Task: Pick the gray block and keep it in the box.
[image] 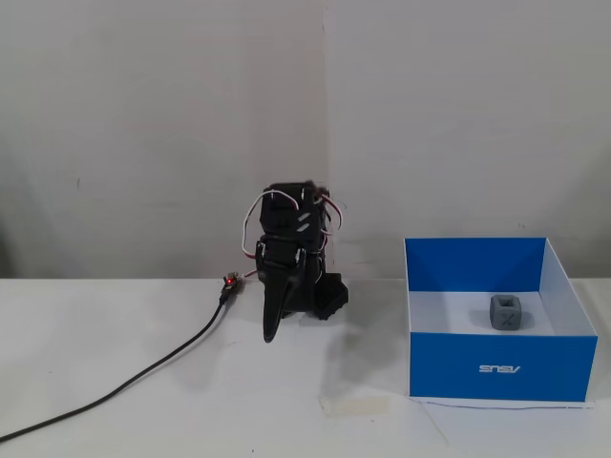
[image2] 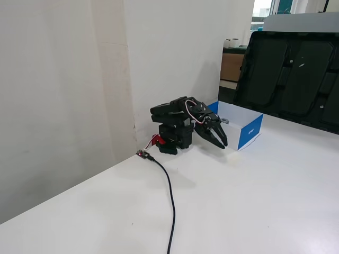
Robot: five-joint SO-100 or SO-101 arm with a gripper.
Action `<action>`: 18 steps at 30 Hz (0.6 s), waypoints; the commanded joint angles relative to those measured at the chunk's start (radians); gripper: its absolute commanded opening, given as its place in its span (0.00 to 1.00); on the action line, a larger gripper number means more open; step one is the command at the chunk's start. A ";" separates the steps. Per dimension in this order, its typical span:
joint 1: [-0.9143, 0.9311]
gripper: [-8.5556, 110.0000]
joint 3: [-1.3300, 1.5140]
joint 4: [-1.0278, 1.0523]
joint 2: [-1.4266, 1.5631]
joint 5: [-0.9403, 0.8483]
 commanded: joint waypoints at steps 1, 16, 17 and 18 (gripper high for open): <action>0.005 0.07 0.044 0.044 0.126 0.002; 0.040 0.07 0.153 0.051 0.158 0.014; 0.040 0.07 0.161 0.048 0.158 0.014; 0.040 0.07 0.172 0.043 0.158 0.014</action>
